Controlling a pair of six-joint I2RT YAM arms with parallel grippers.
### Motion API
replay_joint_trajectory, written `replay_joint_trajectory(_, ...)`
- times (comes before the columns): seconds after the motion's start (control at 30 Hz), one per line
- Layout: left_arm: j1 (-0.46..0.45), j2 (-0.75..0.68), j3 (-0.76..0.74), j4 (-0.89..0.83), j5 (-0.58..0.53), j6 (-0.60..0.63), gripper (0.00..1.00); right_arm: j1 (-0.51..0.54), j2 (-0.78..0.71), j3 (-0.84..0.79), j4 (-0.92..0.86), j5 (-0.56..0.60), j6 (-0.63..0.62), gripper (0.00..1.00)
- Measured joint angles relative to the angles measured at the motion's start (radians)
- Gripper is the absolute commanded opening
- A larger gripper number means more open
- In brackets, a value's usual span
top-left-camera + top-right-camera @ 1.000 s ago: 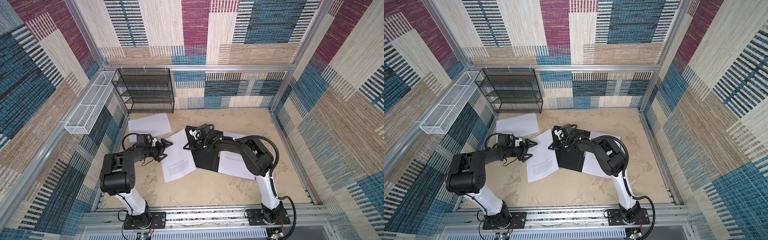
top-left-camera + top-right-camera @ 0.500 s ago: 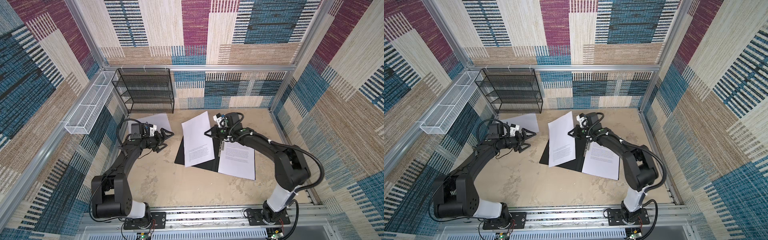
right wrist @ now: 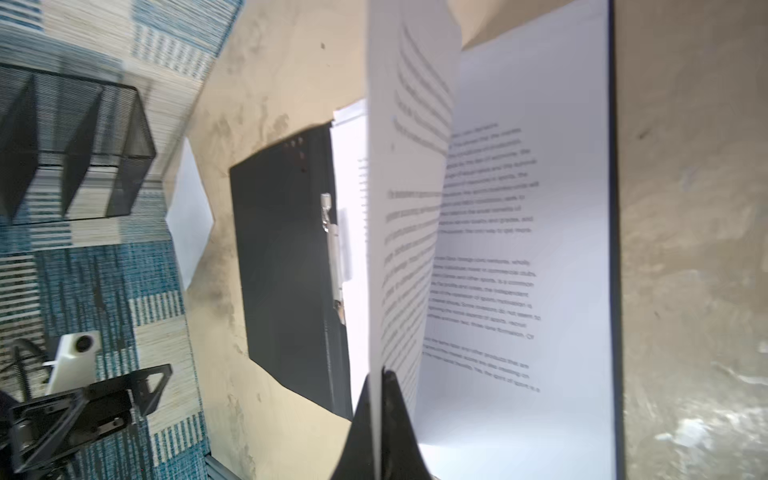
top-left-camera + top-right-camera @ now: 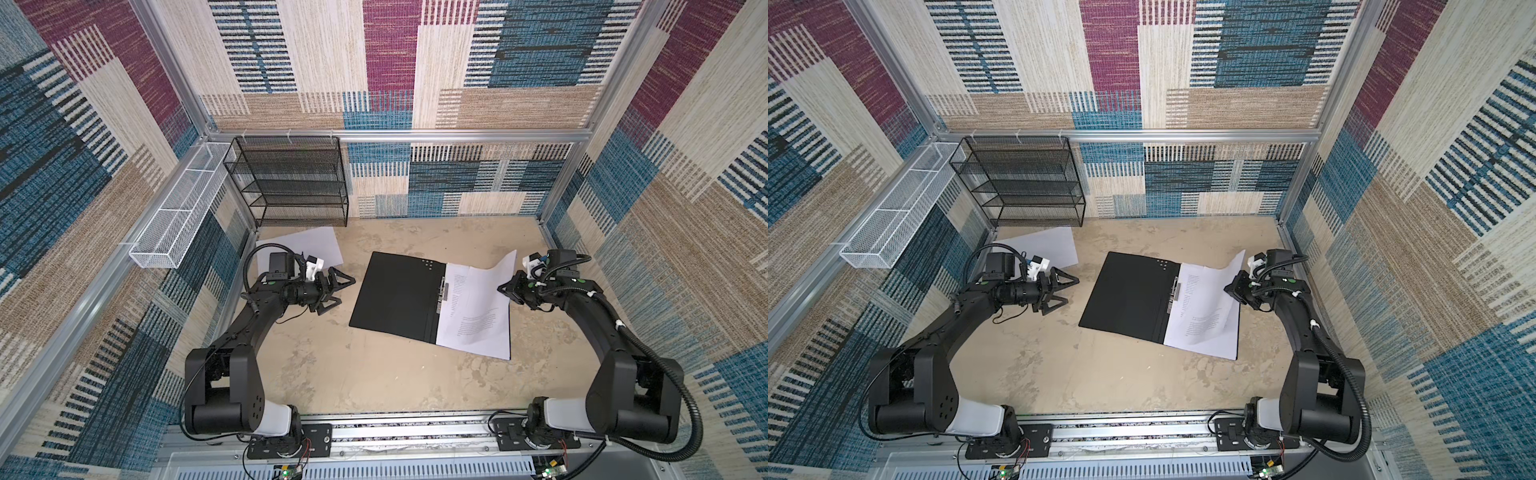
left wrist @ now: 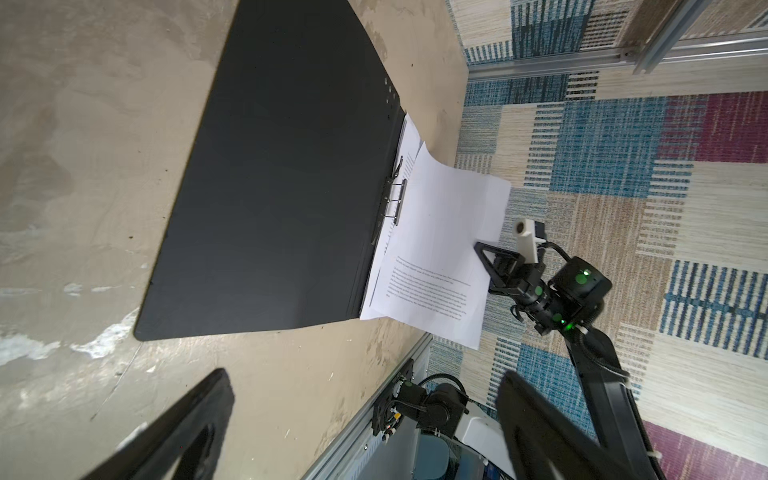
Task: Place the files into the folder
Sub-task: 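Pinch the text pages at the folder clip with the right gripper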
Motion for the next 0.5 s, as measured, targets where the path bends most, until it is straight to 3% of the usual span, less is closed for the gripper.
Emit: replay_joint_trajectory(0.5,0.024,-0.018,-0.038,0.063,0.051,-0.034,0.99,-0.004,0.15,0.03,0.002,0.021,-0.118,0.0)
